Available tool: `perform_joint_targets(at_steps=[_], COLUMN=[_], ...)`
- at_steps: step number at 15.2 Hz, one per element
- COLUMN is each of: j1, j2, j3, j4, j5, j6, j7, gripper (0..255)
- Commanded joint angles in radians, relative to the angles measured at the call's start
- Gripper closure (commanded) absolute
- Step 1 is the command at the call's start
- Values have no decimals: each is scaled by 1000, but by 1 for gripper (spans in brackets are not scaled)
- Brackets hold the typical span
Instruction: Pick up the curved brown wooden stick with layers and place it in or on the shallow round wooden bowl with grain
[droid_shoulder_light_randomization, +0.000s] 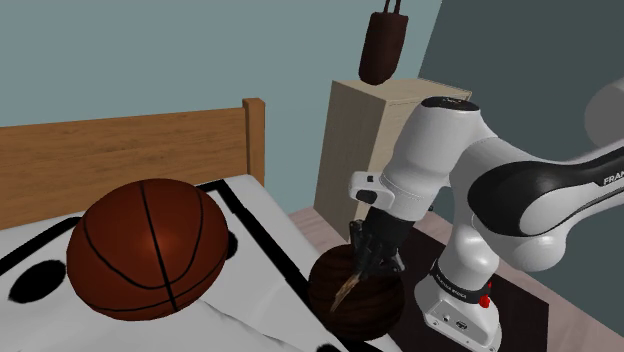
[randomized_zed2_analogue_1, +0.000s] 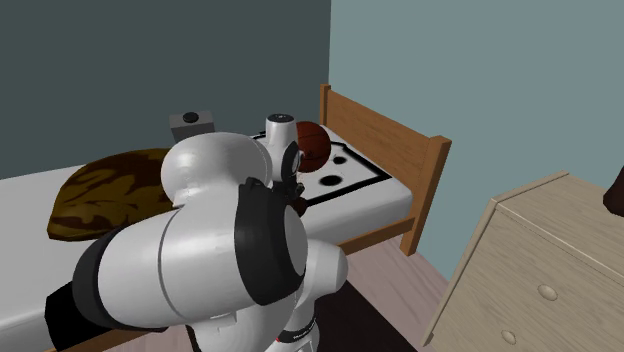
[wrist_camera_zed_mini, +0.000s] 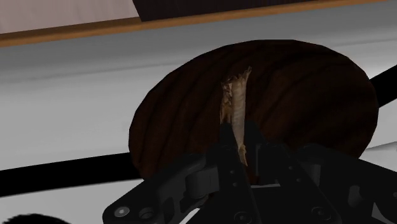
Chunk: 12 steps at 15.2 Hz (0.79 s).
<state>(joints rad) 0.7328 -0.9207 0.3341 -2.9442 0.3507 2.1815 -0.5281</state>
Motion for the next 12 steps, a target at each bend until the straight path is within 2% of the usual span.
perform_joint_targets(at_steps=[1,7,8,12], j1=[2,2,2,2], j2=[4,4,4,4], j3=[3,3,3,3], j4=[-10,-10,-10,-10], j5=[4,4,4,4], j6=[15,15,15,15], j7=[-1,-1,-1,-1], gripper=[255,255,0,0])
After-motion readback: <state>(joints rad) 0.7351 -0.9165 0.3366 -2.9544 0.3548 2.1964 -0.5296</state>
